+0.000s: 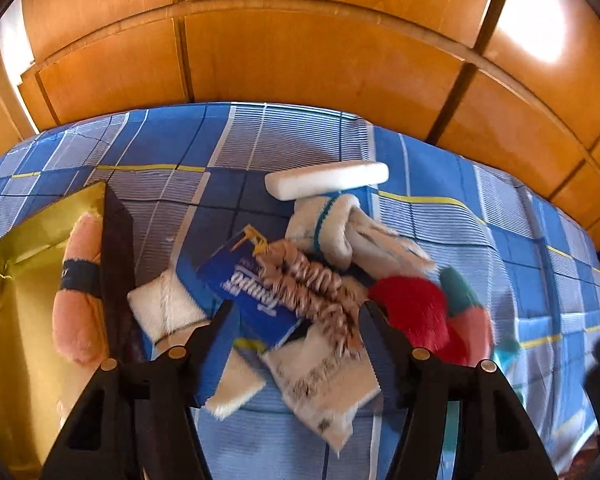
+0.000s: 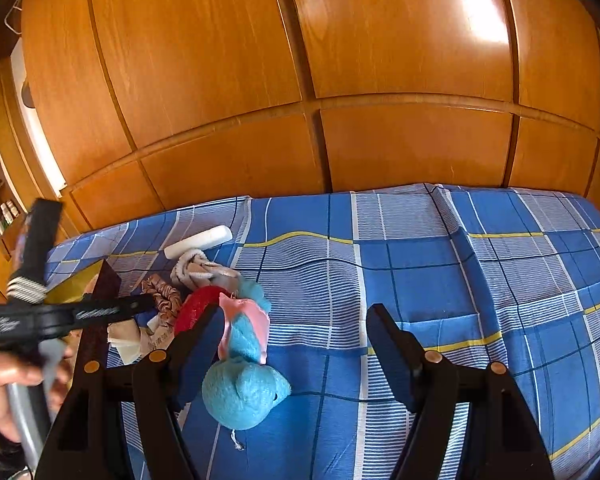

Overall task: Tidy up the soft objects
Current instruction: 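Move left gripper to the pile and grasp the pink scrunchie while right moves toward the teal plush, then carry the scrunchie into the tray and release it with left while right grasps the teal plush toy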

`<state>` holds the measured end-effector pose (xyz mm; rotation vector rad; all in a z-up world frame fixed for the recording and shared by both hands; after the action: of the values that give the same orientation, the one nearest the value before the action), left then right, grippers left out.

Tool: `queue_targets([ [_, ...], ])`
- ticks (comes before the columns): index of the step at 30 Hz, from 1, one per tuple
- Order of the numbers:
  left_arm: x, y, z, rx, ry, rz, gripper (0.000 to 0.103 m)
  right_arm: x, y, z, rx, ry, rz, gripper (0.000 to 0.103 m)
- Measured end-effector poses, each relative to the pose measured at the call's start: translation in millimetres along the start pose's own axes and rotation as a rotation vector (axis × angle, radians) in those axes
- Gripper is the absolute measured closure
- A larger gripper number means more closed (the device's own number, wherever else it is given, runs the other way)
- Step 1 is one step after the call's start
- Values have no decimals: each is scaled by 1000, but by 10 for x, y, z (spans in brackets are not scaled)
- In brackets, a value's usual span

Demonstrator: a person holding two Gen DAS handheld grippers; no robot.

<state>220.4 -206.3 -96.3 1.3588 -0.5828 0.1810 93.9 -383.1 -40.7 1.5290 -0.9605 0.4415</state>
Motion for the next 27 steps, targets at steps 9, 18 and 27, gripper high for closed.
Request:
queue_targets([
  [9,65,-292,107,15,-51,-24,82,19,18,-34,12,4,8,29],
  [18,-136,92,89,-98,-111,50,94,12,8,52,8,-36,6,29],
  [27,-558,682,-62,-176,-169,115,94,-44,-67,232,7,-129,-32,29],
])
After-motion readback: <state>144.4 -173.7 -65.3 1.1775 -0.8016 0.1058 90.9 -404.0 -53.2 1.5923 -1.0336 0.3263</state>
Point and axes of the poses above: each gripper's, at about its wrist camera, not at the fingertips, and y roughly against the way its jaws point, z to its right, x to its top, the point moved 8 cm from there along -y, roughly the way its jaws point, and after that the axes turned 1 degree about z, right-handed, at the moved point
